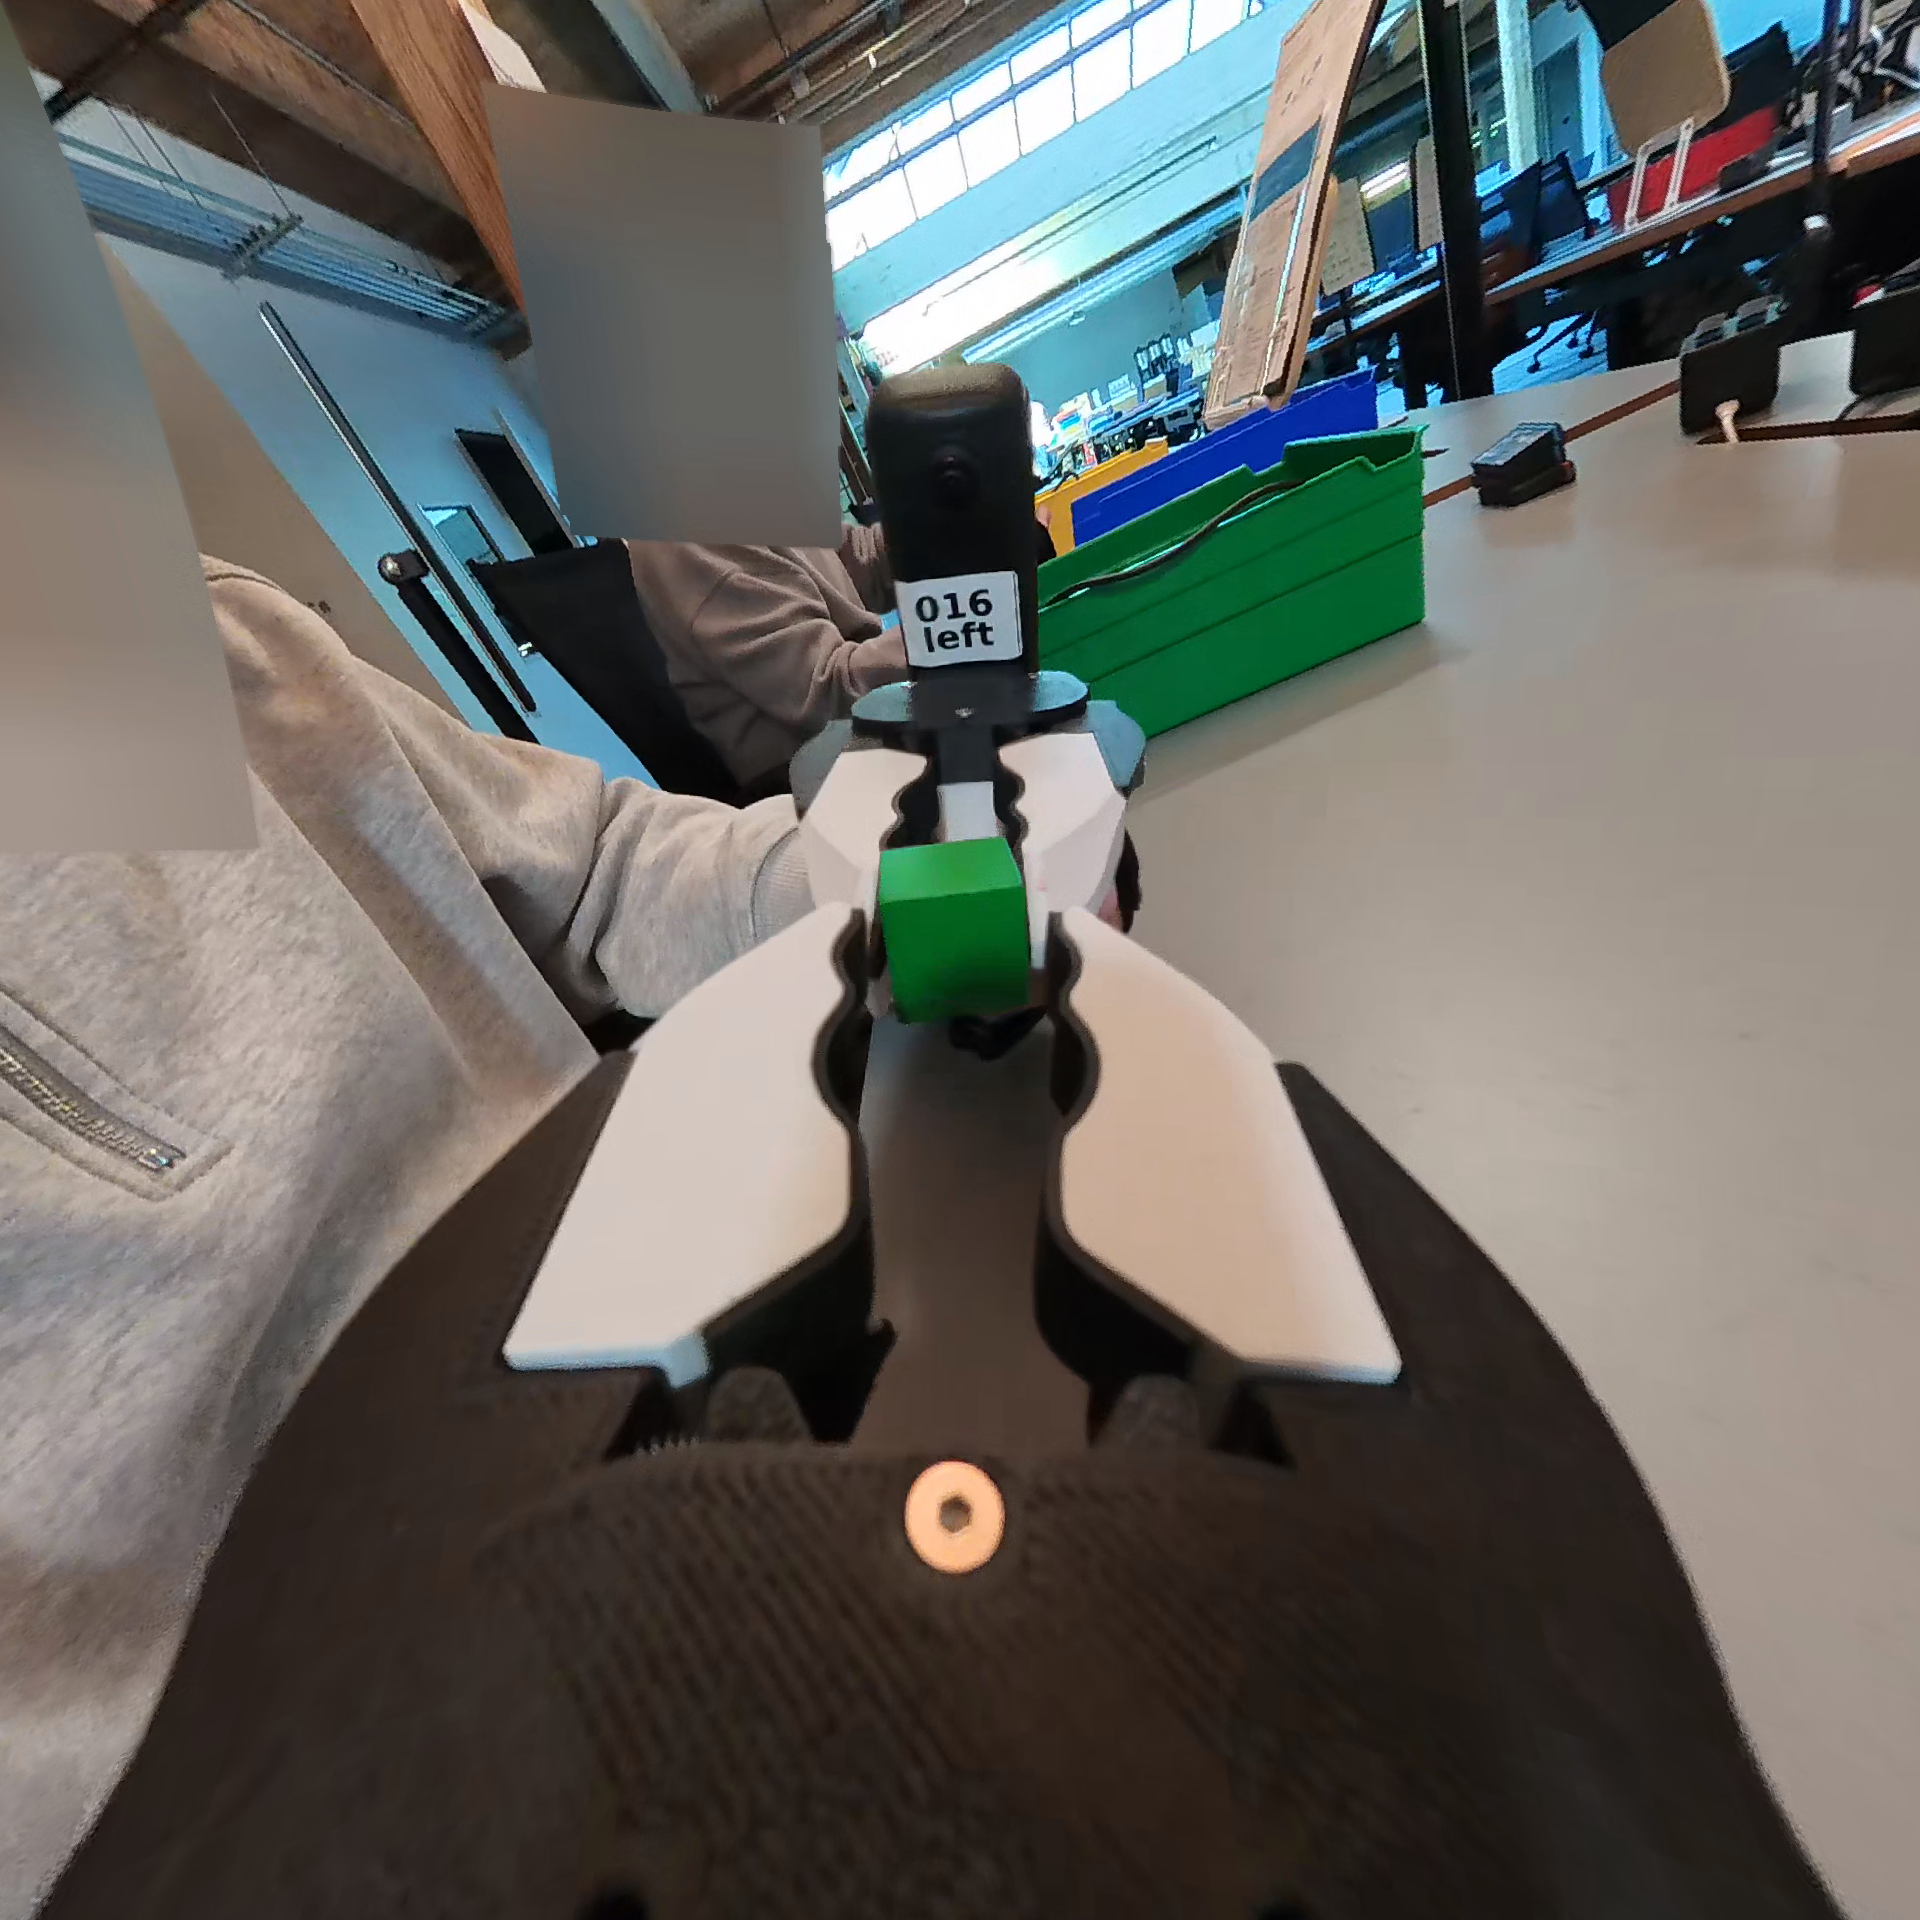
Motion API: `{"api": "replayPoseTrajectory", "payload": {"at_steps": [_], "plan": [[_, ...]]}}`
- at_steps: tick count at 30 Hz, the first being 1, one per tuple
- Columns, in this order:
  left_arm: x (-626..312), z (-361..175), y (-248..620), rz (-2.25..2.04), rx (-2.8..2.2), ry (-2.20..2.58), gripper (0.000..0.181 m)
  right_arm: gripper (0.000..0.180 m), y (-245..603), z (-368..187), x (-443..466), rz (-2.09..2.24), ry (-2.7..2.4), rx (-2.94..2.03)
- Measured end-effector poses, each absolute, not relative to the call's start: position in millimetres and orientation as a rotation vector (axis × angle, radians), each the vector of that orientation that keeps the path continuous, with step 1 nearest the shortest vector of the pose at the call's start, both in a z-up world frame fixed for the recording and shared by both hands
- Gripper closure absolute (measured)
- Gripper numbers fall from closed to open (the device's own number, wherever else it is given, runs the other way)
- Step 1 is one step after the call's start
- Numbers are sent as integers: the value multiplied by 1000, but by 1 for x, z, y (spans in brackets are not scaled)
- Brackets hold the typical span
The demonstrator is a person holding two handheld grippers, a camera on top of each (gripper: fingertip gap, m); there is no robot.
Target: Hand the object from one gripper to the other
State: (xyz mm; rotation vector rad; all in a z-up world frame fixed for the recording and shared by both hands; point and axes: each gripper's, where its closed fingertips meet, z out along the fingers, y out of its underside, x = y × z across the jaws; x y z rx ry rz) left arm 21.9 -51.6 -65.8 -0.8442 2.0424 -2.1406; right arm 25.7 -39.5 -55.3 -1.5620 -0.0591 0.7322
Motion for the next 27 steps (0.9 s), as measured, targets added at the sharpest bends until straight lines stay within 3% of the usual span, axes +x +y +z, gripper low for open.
{"api": "replayPoseTrajectory", "payload": {"at_steps": [11, 15, 21, 27], "plan": [[24, -65, -50, -2172, -869, 2000, 152, 153, -37, -59, 24, 664, -95, -1609], [29, -62, -46, -2137, -882, 1931, 133, 153, -38, -54, 27, 712, -38, -1579], [33, -58, -44, -2007, -762, 1845, 116, 153, -44, -49, 34, 1056, 180, -1465], [31, -70, -53, -1721, -584, 1909, 124, 153, -44, -62, 29, 1332, 329, -1463]]}}
